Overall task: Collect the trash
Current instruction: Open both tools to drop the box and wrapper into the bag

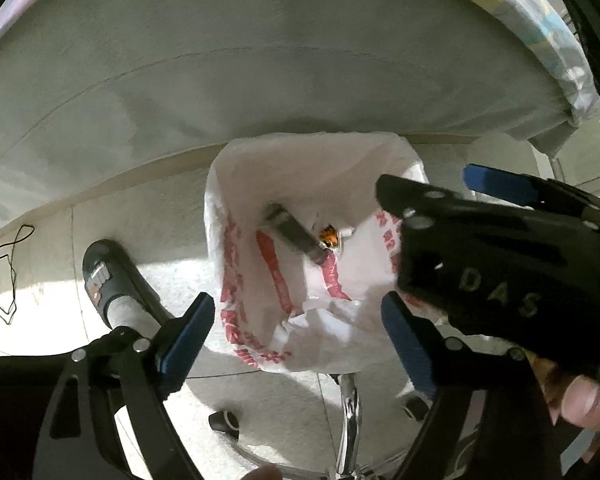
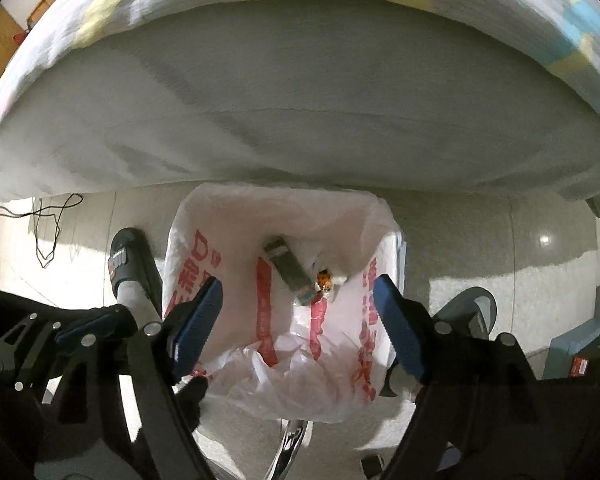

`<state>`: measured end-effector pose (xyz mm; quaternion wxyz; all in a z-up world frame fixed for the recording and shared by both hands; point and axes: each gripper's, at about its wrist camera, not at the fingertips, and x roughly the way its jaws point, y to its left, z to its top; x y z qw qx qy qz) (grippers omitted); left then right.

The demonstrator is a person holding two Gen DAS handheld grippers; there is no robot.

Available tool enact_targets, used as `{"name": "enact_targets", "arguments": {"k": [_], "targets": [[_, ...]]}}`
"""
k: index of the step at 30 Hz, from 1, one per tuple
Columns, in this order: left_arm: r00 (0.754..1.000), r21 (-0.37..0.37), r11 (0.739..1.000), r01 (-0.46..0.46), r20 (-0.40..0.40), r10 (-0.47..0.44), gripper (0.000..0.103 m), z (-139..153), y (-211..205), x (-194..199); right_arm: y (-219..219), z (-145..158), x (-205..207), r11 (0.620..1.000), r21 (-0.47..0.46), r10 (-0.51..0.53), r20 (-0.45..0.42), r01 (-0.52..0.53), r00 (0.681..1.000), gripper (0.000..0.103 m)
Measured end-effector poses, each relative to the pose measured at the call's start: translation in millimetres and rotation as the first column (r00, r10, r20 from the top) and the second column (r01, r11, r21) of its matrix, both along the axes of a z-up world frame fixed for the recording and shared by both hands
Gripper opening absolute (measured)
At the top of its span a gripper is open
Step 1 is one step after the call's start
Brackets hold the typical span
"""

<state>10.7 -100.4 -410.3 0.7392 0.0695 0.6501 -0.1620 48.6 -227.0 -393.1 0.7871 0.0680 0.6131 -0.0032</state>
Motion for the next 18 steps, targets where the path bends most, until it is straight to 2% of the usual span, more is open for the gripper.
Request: {"name": "enact_targets", "arguments": {"k": [3,13,18], "targets": [[1.0,0.001,1.0,-0.006,0.005,0.006,0.083,2,-1,0,-4,0,-1,1.0,0.004,-0.017,-0.002,0.017,1.0,0.078],[0.997,0.026,1.0,0.012,0.079,-0.014,0.095,13,0,0,-6,2,-5,1.0,0.004,-0.014,0.015,0.014,1.0,0.081],[0.993,0.025,1.0,-0.007,0.121,0.004,0.095,24,7,1,-15,18,-12,0.999,0.032,-0.036,0.062,0.034,0.997,0.09]]}}
